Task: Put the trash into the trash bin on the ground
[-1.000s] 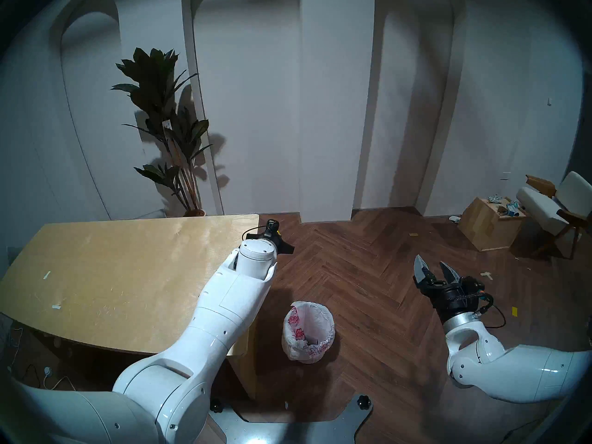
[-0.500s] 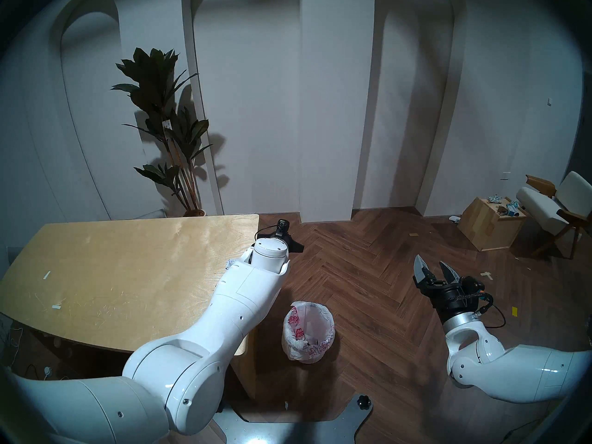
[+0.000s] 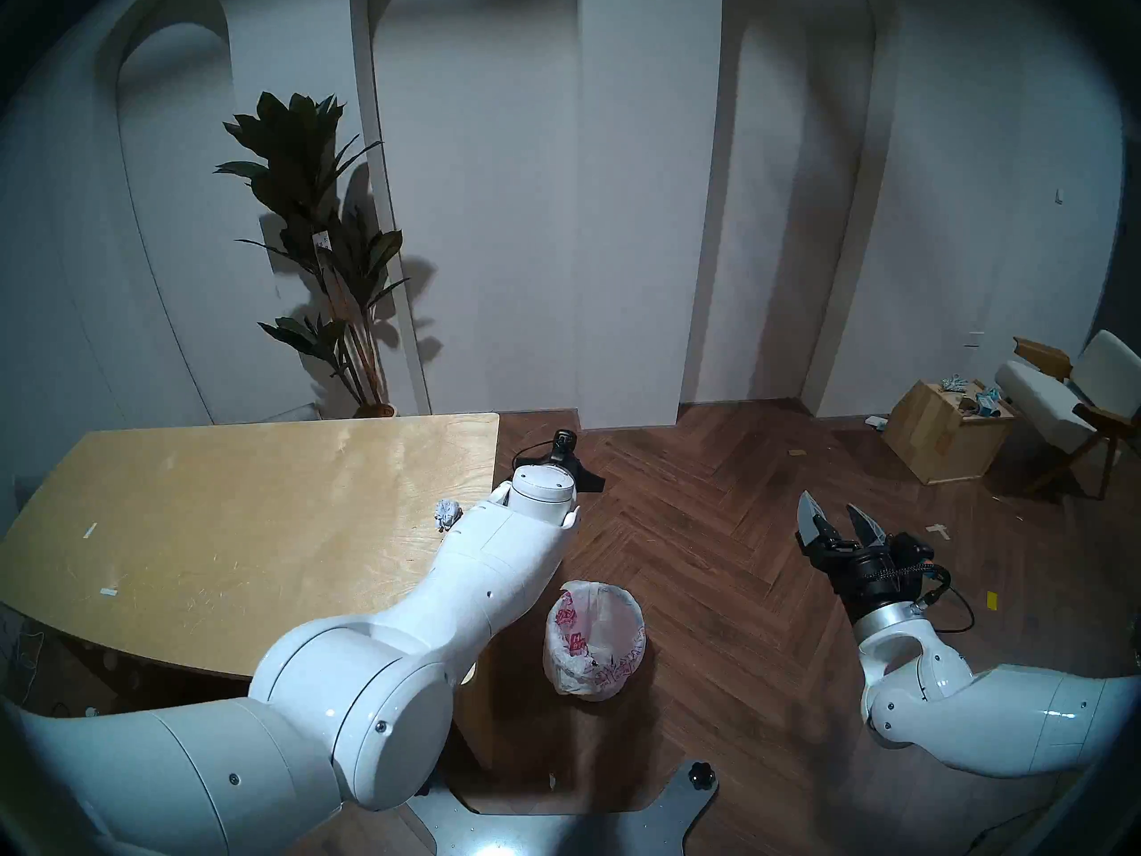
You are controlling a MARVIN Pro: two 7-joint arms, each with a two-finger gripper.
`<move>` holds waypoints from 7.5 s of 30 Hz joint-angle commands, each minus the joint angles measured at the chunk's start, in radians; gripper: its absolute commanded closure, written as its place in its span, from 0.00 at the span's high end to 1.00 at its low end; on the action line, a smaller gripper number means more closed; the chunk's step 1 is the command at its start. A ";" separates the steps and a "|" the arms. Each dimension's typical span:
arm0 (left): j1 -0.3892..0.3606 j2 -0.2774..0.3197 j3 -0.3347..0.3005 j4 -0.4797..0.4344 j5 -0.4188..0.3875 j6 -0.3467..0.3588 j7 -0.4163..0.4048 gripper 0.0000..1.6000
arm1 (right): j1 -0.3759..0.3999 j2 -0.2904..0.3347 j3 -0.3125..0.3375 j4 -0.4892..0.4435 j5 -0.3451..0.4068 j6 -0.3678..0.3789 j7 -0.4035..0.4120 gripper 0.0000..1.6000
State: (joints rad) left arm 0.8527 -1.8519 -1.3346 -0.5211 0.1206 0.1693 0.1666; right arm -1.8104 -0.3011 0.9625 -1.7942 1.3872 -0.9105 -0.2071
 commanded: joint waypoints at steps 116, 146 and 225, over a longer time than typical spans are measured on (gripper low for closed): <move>-0.204 0.483 -0.122 0.081 0.062 -0.276 0.358 1.00 | 0.014 0.003 -0.013 0.001 0.001 -0.001 0.001 1.00; -0.093 0.654 -0.127 0.027 0.090 -0.290 0.312 1.00 | 0.020 0.004 -0.024 0.002 0.001 -0.002 0.001 1.00; 0.134 1.020 -0.231 -0.257 0.135 -0.378 -0.004 1.00 | 0.191 -0.246 -0.117 -0.304 -0.098 0.196 0.070 1.00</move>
State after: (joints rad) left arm 0.9816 -0.8776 -1.5523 -0.7306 0.2585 -0.1924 0.1800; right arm -1.6629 -0.5120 0.8382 -2.0806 1.2984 -0.7347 -0.1365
